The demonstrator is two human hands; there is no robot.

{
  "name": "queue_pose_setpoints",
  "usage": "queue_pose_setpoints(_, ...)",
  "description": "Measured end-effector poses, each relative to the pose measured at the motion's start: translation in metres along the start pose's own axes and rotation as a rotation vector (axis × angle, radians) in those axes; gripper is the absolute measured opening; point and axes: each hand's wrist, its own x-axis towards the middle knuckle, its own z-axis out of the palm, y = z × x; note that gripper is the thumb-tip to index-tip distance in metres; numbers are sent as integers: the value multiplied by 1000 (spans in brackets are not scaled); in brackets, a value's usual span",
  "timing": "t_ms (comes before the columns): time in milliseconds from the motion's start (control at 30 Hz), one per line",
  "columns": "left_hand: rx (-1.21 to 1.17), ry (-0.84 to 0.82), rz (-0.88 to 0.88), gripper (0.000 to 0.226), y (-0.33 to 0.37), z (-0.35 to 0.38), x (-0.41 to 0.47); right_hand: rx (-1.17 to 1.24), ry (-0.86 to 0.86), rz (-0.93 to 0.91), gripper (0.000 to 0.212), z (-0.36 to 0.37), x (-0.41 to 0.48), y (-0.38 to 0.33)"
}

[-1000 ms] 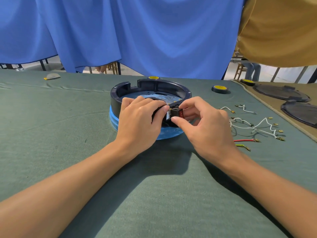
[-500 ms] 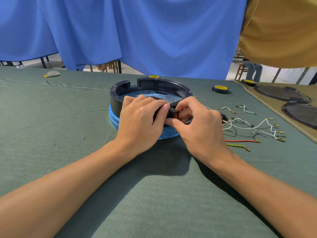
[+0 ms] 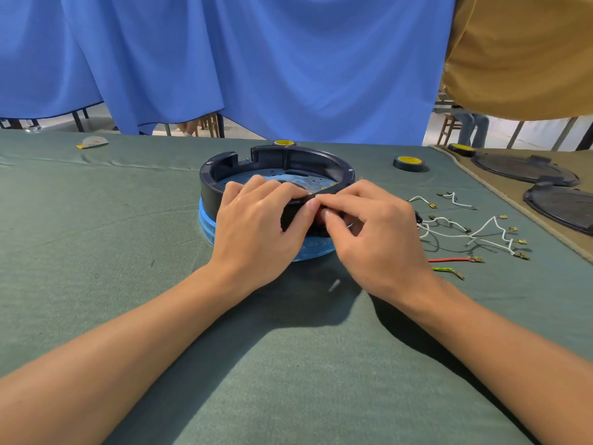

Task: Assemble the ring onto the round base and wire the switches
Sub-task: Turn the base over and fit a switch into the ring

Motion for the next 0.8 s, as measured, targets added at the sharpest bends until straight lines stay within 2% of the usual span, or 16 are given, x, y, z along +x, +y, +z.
queue_pose_setpoints(133, -18, 19, -57, 27, 3, 2, 3, 18, -17, 62, 17, -5, 2, 5)
queue_pose_setpoints(433, -59, -13, -120, 26, 6, 1, 7, 19, -54, 109, 21, -3, 2, 5)
queue_pose_setpoints(667, -11, -55, -35, 29, -2, -1, 5, -4, -89, 146, 28, -4, 5, 7)
queue_pose_setpoints(800, 15, -95, 15, 28, -5, -2, 3, -88, -93, 95, 31, -1, 9, 5)
